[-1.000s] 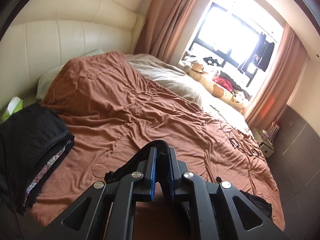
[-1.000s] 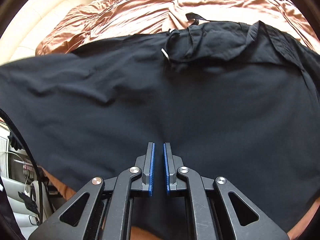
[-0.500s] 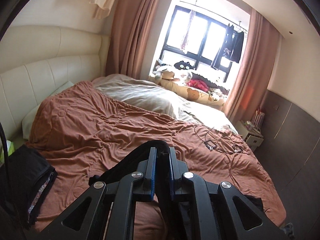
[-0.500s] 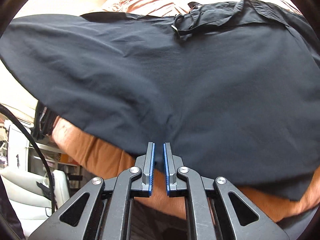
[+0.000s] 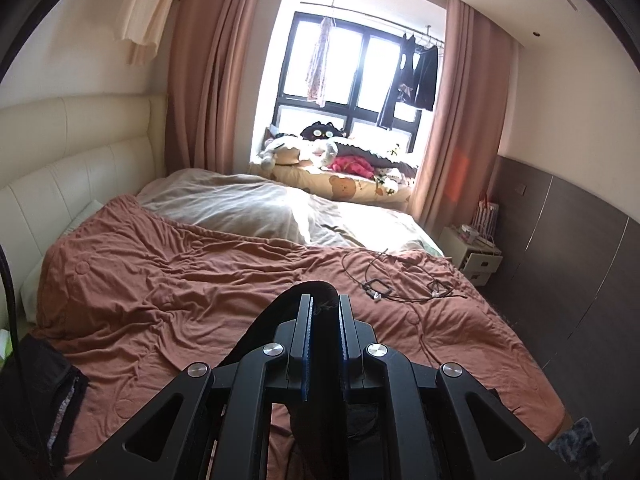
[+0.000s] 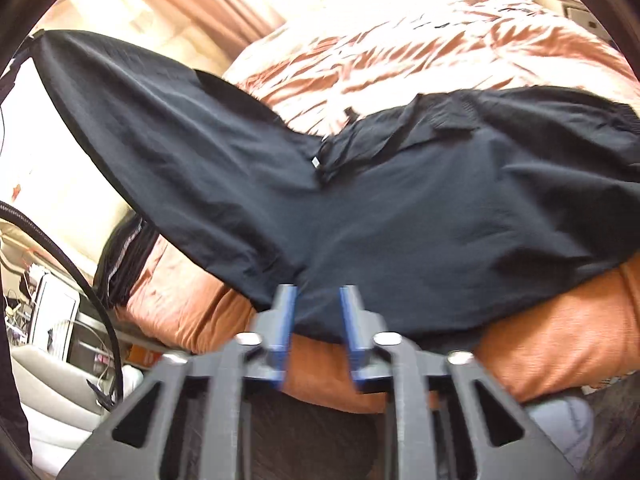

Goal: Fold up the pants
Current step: 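Open the right tool while the left tool holds the pants leg up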

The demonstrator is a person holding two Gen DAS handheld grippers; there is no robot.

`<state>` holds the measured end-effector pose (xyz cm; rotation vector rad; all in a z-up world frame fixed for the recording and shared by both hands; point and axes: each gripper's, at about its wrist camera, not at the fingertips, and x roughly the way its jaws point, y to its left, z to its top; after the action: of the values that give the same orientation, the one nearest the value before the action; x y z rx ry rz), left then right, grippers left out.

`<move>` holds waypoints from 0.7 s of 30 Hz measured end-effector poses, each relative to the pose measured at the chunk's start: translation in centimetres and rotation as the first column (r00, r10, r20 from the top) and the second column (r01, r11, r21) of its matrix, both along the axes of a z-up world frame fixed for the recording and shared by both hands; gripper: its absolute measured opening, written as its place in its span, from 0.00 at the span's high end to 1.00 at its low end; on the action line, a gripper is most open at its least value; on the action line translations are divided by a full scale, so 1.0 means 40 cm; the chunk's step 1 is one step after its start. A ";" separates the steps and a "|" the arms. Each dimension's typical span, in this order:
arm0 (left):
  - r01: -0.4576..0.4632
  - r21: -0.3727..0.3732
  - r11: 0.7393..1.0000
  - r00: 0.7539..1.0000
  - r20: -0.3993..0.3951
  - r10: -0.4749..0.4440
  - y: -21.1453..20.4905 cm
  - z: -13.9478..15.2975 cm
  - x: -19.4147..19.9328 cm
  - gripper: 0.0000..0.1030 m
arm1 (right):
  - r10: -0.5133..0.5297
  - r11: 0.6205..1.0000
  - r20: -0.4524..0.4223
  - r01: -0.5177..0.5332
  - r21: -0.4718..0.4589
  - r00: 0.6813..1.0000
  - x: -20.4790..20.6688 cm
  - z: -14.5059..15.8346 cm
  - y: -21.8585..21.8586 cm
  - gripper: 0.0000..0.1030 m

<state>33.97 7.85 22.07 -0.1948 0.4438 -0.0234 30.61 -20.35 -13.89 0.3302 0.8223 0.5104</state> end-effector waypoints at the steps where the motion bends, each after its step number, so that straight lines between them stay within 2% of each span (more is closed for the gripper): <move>1: 0.008 0.003 1.000 1.000 -0.001 -0.008 -0.017 0.001 0.006 0.89 | -0.012 1.000 0.015 0.012 -0.001 1.000 -0.025 0.011 -0.018 0.47; 10: 0.083 -0.004 0.997 0.996 -0.026 -0.083 -0.164 -0.004 0.069 0.89 | -0.114 0.993 0.049 0.111 0.050 0.992 -0.134 0.040 -0.194 0.46; 21: 0.175 -0.033 0.984 0.983 -0.058 -0.177 -0.337 -0.021 0.154 0.89 | -0.236 0.967 0.031 0.232 0.105 0.971 -0.222 0.034 -0.362 0.46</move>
<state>40.15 -5.61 21.23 -0.1832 0.5203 -0.1977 21.72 -34.82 -12.54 0.5017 0.7054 0.3373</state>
